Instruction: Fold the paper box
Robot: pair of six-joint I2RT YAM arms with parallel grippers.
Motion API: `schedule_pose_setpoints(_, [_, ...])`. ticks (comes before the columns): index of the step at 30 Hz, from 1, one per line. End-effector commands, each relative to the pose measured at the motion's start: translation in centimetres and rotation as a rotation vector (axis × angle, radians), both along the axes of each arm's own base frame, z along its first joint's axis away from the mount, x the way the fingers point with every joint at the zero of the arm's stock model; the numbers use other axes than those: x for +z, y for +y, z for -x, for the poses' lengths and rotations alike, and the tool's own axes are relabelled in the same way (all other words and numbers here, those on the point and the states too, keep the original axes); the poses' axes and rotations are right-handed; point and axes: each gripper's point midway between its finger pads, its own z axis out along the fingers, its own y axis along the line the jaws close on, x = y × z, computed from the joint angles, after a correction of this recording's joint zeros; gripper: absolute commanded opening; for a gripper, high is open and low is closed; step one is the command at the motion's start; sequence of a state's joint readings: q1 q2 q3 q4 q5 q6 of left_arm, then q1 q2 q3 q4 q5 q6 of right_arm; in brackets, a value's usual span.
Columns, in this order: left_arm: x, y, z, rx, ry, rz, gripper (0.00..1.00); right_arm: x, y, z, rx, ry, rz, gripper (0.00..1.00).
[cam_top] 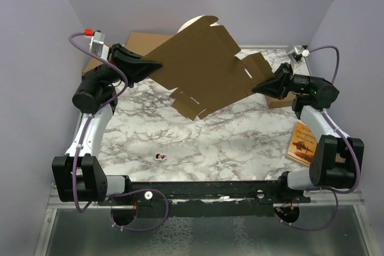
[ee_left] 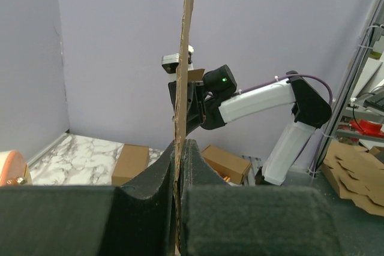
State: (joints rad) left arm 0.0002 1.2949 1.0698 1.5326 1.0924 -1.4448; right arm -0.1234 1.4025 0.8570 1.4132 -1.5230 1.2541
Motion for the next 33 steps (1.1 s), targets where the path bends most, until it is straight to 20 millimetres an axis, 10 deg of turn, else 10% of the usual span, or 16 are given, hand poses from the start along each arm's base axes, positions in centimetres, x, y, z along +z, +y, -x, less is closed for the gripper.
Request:
schedule_pose_setpoints(1, [1.9, 0.4, 1.2, 0.014, -0.149, 0.038, 0.00, 0.7, 0.4, 0.8, 0.000, -0.110, 0.001, 0.01])
schedule_pose_setpoints(8, [1.8, 0.7, 0.9, -0.007, -0.155, 0.031, 0.00, 0.5, 0.3, 0.9, 0.004, -0.104, 0.012, 0.20])
schedule_pose_setpoints(14, [1.1, 0.8, 0.4, -0.013, -0.144, 0.021, 0.00, 0.2, 0.2, 0.7, 0.013, -0.120, 0.030, 0.01])
schedule_pose_setpoints(22, [-0.9, 0.7, -0.4, 0.012, -0.147, -0.067, 0.00, -0.6, -2.9, -1.4, 0.005, -0.181, 0.059, 0.97])
schedule_pose_setpoints(33, [-5.6, 0.3, -2.2, 0.088, -0.056, -0.178, 0.00, 2.5, -4.6, -3.1, -0.182, -0.511, 0.254, 0.99])
